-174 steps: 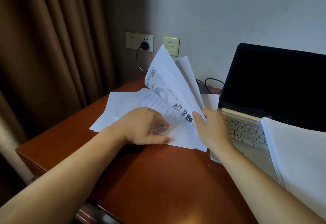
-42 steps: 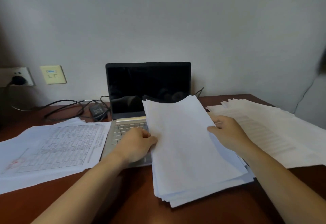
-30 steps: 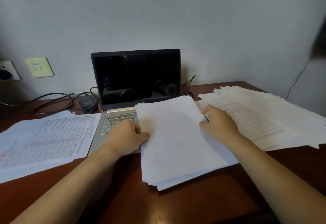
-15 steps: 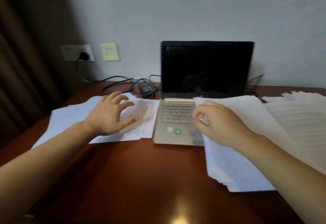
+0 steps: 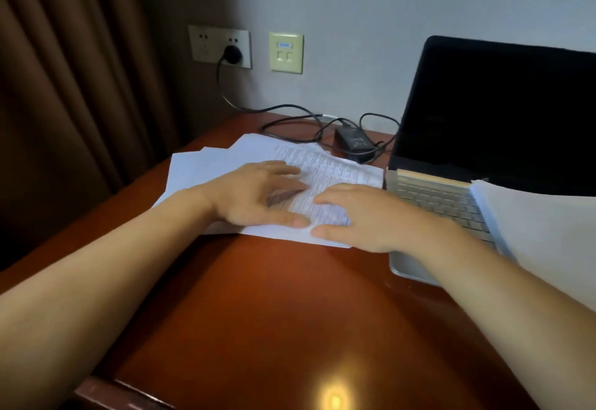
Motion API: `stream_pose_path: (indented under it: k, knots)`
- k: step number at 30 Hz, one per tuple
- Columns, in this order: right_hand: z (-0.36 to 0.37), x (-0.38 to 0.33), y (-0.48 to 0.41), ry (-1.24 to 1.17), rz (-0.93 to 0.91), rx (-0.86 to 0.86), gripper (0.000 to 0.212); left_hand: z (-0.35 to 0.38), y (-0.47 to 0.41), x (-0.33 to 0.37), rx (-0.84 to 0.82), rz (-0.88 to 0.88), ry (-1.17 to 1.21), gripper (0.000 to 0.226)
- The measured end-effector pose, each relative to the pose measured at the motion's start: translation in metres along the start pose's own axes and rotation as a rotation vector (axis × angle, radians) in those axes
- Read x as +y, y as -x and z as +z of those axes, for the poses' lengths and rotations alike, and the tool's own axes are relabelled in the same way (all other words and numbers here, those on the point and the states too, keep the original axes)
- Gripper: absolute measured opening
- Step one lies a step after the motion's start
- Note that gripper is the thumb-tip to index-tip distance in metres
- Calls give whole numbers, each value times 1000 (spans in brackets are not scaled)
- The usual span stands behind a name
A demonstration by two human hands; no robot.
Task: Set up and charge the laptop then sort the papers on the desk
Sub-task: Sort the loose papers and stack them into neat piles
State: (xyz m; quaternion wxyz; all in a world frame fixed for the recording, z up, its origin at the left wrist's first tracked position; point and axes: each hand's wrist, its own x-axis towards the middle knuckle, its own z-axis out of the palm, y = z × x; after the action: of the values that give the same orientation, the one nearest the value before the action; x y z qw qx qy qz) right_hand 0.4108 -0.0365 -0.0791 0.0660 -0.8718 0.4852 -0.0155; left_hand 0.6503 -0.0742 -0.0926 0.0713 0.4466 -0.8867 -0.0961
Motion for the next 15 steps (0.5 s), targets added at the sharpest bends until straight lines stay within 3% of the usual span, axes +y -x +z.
stream_pose_path:
  k: [6, 12, 15]
  knots:
    - [-1, 5, -14, 89, -31, 39, 57, -11, 6, 6, 119, 96, -53, 52]
    - [-2, 3, -9, 76, -16, -18, 64, -19, 10, 13, -32, 41, 5, 64]
    - [-2, 2, -10, 61, -26, 2, 56, -17, 13, 17, 13, 56, -24, 60]
